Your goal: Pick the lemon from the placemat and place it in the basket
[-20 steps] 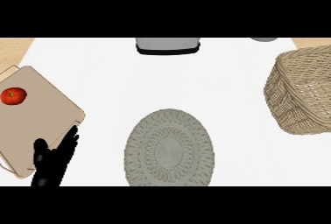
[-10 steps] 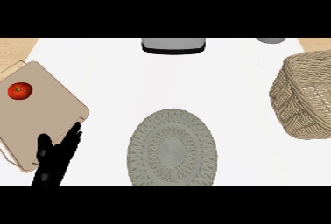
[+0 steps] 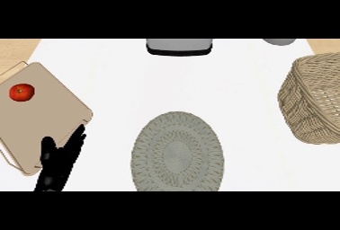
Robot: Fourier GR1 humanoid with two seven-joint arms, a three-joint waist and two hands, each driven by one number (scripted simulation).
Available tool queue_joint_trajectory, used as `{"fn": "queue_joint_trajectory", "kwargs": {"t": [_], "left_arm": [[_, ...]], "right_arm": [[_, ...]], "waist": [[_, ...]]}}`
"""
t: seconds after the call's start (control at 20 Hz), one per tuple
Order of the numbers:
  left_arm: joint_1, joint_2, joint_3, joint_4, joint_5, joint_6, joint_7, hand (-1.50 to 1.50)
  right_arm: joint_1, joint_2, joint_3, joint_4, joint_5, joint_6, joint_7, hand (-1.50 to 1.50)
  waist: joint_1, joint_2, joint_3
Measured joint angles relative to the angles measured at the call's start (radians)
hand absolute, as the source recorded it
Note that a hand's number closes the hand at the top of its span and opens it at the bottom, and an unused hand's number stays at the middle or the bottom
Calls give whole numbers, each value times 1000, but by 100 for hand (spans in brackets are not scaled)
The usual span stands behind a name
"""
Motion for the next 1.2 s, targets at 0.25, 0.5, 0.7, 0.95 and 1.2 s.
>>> {"fn": "queue_joint_trajectory", "kwargs": {"t": [0.25, 0.5, 0.7, 0.95, 1.2], "left_arm": [[2, -7, 13, 2, -7, -10, -6, 0], [-8, -19, 17, 9, -13, -12, 0, 0], [-8, -5, 38, 11, 2, -35, 3, 0], [-15, -12, 43, 23, -9, -40, 1, 0], [-3, -22, 44, 1, -23, -39, 0, 0]], "right_arm": [[-53, 45, -8, 191, 30, 50, -135, 150], [-85, 42, -2, 342, 119, 22, -214, 150], [-86, 20, 28, 442, 218, -6, -294, -150], [-131, -9, 38, 578, 298, 3, -425, -150], [-198, -34, 0, 727, 320, 16, -544, -150]], "waist": [[0, 0, 0], [3, 1, 1], [4, 3, 1], [3, 1, 1], [3, 2, 0]]}}
